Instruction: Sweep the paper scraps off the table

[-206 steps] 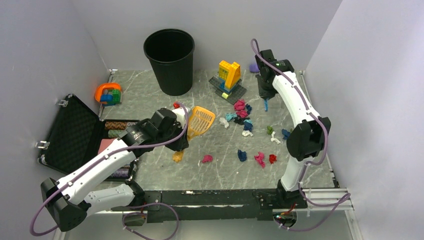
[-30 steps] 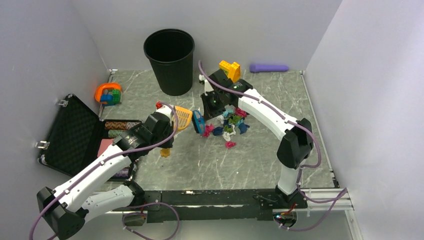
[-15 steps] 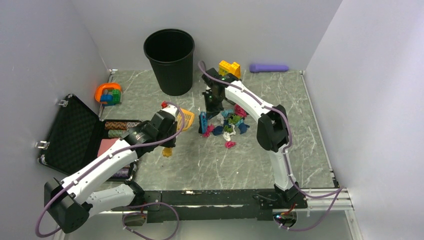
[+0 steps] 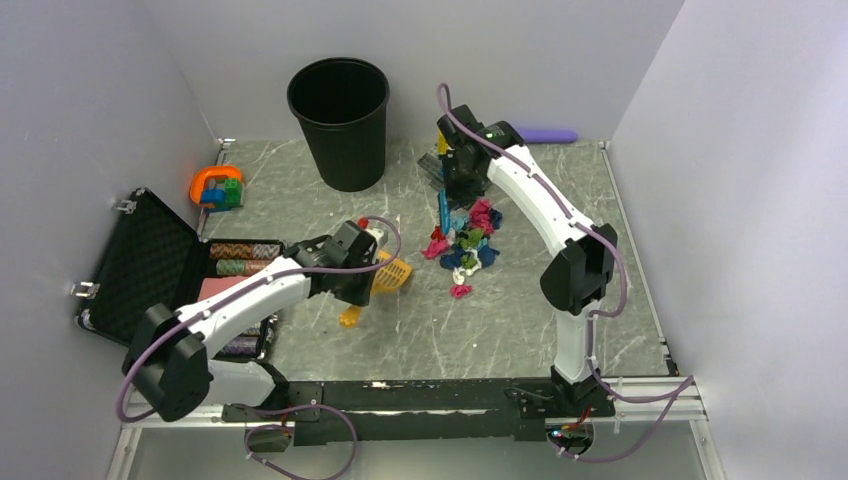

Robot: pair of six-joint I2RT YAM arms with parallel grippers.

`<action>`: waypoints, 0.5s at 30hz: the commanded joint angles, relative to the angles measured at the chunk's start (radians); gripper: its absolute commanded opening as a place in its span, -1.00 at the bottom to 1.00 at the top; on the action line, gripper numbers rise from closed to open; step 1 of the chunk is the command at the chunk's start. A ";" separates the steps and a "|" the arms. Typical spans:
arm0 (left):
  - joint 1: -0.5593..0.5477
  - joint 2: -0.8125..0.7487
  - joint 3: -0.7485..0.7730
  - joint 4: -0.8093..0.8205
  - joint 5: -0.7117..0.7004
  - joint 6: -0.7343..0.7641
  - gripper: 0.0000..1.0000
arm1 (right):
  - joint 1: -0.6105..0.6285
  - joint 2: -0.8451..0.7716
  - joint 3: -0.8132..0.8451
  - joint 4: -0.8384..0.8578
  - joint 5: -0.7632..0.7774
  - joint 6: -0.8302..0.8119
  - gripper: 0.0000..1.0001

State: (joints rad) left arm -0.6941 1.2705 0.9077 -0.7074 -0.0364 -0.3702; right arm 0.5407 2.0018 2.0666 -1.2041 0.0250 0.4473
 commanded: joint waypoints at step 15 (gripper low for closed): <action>-0.111 0.236 0.235 -0.224 0.184 0.137 -0.58 | -0.006 -0.051 -0.278 -0.168 0.645 -0.159 -1.00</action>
State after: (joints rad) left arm -0.7540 1.4448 1.0653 -0.8417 0.1352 -0.2691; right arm 0.5354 1.9747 1.8885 -1.3956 0.5842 0.3695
